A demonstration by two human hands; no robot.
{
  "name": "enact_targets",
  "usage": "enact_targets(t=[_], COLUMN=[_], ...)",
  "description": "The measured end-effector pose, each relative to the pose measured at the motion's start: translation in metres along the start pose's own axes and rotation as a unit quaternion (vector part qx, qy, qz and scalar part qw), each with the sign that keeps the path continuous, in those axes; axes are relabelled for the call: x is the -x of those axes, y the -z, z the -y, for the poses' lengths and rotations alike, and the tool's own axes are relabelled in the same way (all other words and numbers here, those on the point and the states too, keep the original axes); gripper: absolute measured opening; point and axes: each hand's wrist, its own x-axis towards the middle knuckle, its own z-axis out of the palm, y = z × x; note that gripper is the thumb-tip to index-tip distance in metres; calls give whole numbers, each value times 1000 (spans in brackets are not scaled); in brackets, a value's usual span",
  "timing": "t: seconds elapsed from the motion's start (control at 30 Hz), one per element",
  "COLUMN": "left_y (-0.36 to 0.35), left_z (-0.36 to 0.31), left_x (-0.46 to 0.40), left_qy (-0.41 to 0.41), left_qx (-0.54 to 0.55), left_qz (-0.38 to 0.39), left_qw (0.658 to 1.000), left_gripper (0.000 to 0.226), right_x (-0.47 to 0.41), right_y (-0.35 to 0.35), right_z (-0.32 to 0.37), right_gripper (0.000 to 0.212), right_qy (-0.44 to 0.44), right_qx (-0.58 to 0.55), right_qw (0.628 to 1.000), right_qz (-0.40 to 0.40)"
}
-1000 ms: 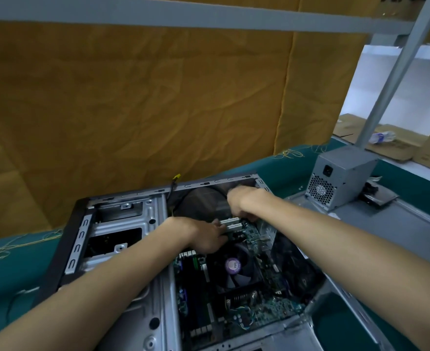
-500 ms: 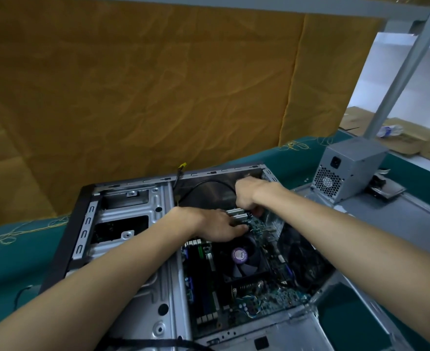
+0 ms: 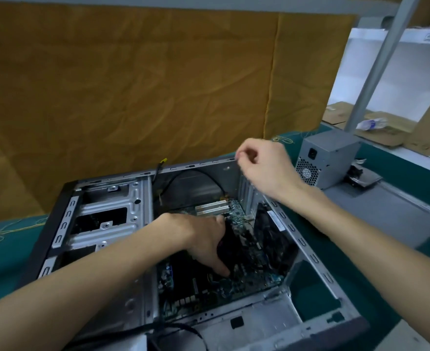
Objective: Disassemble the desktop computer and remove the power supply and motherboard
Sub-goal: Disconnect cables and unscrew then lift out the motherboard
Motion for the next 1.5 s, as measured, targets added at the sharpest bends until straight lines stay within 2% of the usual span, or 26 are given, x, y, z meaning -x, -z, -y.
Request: enact_targets(t=[0.03,0.07,0.13,0.17,0.23,0.37,0.43,0.5,0.57,0.67,0.83,0.97,1.13,1.33,1.4,1.5], left_y=[-2,-3,-2,-2,-2,-7,-9,-10,-13,-16,-19,-28,-32,-35,-34,-34], left_z=[-3,-5,-10,-13,-16,-19,-23,-32,-43,-57,-72,-75,-72,-66,-61,-45], left_x=[0,0,1,1,3,5,10,14,15,12,6,5,1,-2,2,19], left_qy=[6,14,34,44,67,132,161,189,238,293,344,349,360,351,323,252], left_qx=[0,4,15,20,35,134,216,300,338,328,294,295,298,278,295,325], left_qz=[-10,-12,-4,0,1,6,-1,-32,-68,-79,-99,-170,-188,-212,-221,-161], left_qw=[1000,1000,999,999,997,982,963,934,908,895,886,873,864,869,871,897], left_gripper=[120,121,123,125,126,120,116,113,115,118,115,107,110,105,102,117], right_x=[8,14,24,28,38,55,62,67,70,72,74,79,81,78,77,78], right_y=[6,10,16,18,20,22,25,28,31,33,30,28,25,19,18,18], right_z=[-8,-16,-30,-34,-37,-52,-56,-55,-53,-49,-52,-52,-58,-63,-64,-64], right_gripper=[11,31,79,91,97,81,86,80,88,94,96,97,90,98,99,97], right_qy=[-33,-89,-203,-247,-297,-365,-362,-356,-358,-348,-361,-368,-375,-381,-380,-373], right_qx=[-7,-3,-8,-23,-86,-261,-265,-265,-270,-263,-278,-295,-315,-324,-324,-316], right_qw=[999,996,972,950,898,777,754,745,747,760,757,760,759,756,759,764], right_qz=[-33,-22,116,192,313,441,480,497,491,481,468,447,430,422,418,420])
